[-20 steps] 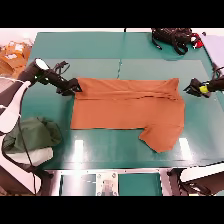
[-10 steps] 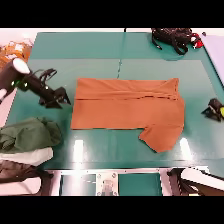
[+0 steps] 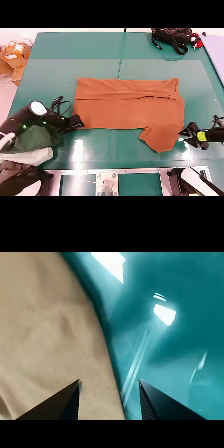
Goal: Fold the shirts.
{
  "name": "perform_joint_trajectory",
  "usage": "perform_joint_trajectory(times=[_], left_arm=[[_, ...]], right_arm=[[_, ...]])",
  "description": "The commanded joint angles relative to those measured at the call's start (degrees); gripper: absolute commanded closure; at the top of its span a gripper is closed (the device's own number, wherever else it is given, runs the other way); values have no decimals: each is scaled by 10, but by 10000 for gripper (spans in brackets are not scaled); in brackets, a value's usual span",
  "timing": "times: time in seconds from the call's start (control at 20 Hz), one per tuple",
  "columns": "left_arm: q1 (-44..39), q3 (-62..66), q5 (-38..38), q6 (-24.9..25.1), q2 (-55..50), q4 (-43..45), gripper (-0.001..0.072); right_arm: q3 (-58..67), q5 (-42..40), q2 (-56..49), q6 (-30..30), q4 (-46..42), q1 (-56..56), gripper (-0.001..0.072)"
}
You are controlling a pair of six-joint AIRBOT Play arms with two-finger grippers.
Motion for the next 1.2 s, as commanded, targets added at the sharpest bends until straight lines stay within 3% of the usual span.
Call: perform_joint_trajectory(times=[0.0, 0.2, 0.25, 0.35, 0.4, 0.45, 0.6, 0.75, 0.85, 1.0, 1.15], left_arm=[[-68, -27, 129, -32, -17, -30, 163], [-78, -24, 168, -33, -64, -64, 165], [-78, -24, 184, -33, -63, -71, 170], [-78, -22, 208, -28, -63, -73, 463], [-78, -17, 207, -24, -63, -72, 498], [-78, -11, 200, -13, -63, -69, 673], [-78, 31, 130, -11, -60, -8, 679], [-78, 77, 10, -62, -33, 123, 680], [-78, 111, -75, -70, -16, 187, 679], [-78, 154, -135, -61, -10, 200, 679], [-78, 182, -135, -37, -10, 198, 679]], right_arm=[[-53, -41, 6, 2, 36, 55, 280], [-57, -48, 6, -2, 43, 96, 284], [-56, -48, 6, -10, 43, 96, 341], [-55, -48, 6, -14, 44, 96, 546], [-53, -48, 6, -15, 46, 96, 605], [-47, -47, 7, -16, 46, 96, 662], [-16, -17, 7, -15, 38, 94, 695], [16, 33, 14, 7, -10, 94, 695], [34, 61, 24, 26, -41, 94, 695], [72, 106, 47, 28, -40, 94, 695], [124, 115, 64, 26, -9, 95, 695]])
